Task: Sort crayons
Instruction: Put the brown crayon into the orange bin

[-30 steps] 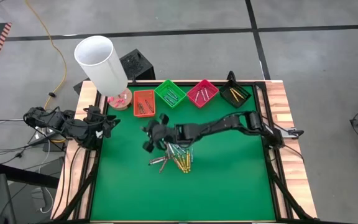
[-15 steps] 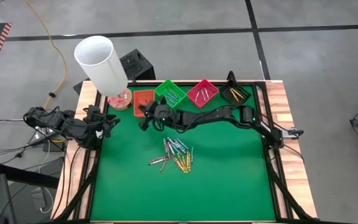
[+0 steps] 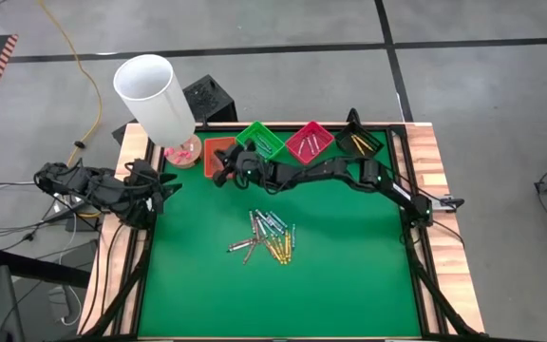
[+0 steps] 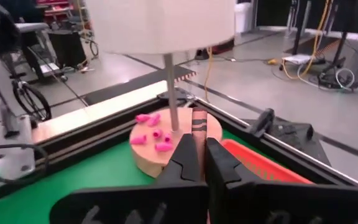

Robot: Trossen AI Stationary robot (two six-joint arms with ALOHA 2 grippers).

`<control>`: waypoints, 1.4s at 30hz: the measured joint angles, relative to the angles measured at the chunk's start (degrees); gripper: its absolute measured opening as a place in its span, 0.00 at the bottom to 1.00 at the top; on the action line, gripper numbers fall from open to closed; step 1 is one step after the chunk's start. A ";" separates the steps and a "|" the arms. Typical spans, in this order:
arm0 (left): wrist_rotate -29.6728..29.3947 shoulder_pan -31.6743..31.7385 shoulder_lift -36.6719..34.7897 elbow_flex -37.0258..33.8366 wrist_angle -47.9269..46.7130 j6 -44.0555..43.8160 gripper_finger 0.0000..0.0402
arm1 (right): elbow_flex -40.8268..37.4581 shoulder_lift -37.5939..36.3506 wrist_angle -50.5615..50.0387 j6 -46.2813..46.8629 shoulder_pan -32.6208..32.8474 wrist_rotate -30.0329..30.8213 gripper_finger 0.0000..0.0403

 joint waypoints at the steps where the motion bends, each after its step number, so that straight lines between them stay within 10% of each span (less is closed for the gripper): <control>1: 0.00 0.00 0.00 0.00 -0.02 -0.01 0.48 | 0.00 0.00 -0.06 1.15 -0.30 0.02 0.00; 42: 0.11 -0.01 0.04 -0.24 0.00 0.00 0.48 | 0.35 4.53 -4.41 18.52 -2.30 -3.04 0.05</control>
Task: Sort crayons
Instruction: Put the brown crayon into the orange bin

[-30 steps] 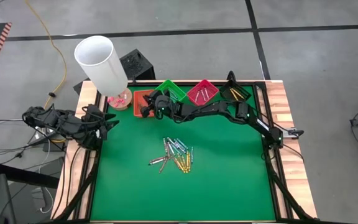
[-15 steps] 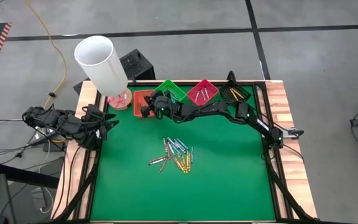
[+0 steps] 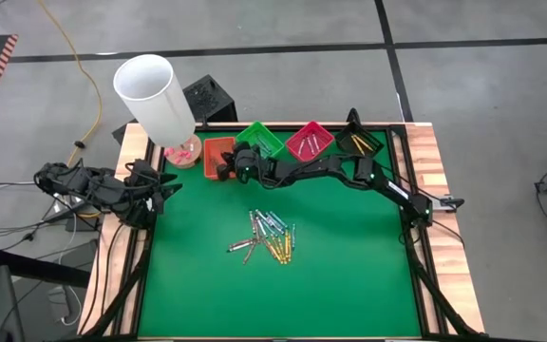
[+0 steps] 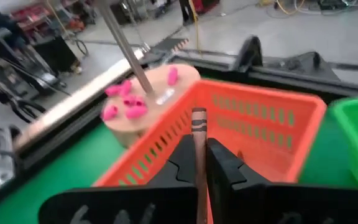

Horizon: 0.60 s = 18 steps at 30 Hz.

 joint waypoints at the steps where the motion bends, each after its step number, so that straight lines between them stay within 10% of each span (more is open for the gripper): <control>1: 0.00 0.00 0.00 0.00 0.04 0.00 0.48 | -0.02 0.10 -0.14 -0.08 0.00 -0.02 0.05; 18: 0.09 0.02 0.00 0.00 0.02 0.00 0.48 | 4.26 0.30 -2.83 -5.83 1.61 -0.29 0.32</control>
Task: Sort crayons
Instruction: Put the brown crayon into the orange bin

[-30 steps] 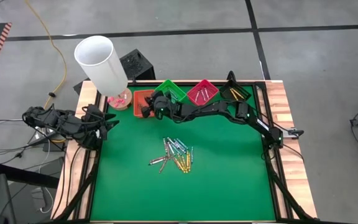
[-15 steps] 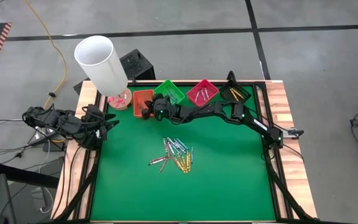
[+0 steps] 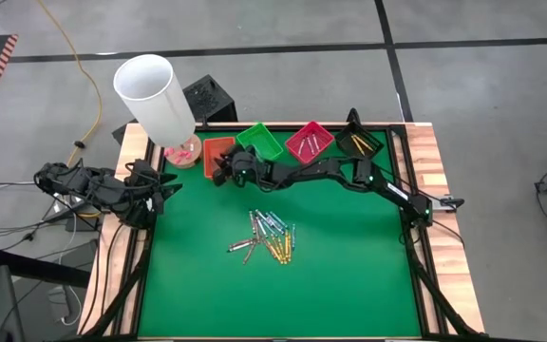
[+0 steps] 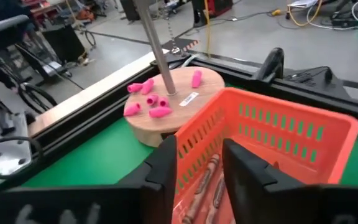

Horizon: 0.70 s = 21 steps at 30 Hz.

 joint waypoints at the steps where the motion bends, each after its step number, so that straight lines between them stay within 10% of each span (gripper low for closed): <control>1: 0.00 -0.01 0.00 0.00 0.00 0.00 0.48 | 0.91 -0.10 -1.16 -1.00 -0.01 -0.87 0.34; 14: -0.09 0.00 -0.02 0.00 -0.02 0.00 0.48 | 13.61 -10.52 -57.08 -8.88 7.40 -7.82 0.33; 21: -0.25 -0.01 0.00 0.00 0.00 -0.22 0.48 | 13.48 -9.57 -68.81 -2.12 15.50 -7.85 0.33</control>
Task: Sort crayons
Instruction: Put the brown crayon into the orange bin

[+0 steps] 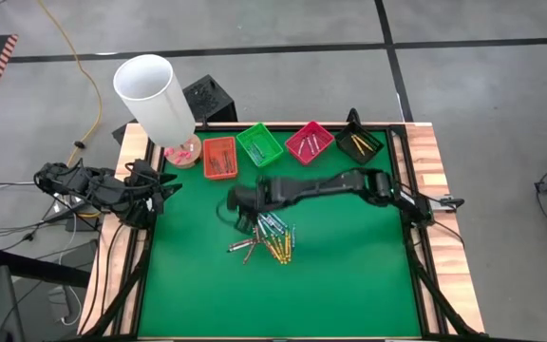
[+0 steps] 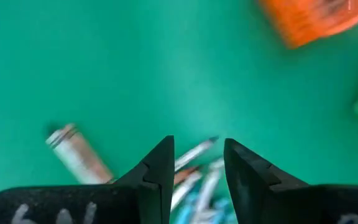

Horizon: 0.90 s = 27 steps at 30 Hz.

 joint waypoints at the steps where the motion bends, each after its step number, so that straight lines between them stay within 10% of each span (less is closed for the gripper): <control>1: -0.04 -0.01 0.00 0.00 -0.02 -0.02 0.48 | -0.07 0.51 -0.15 -0.07 1.38 0.35 0.33; 27: -1.46 0.01 0.00 0.00 -0.05 -0.41 0.48 | -0.21 6.43 6.44 -44.49 11.27 -8.05 0.33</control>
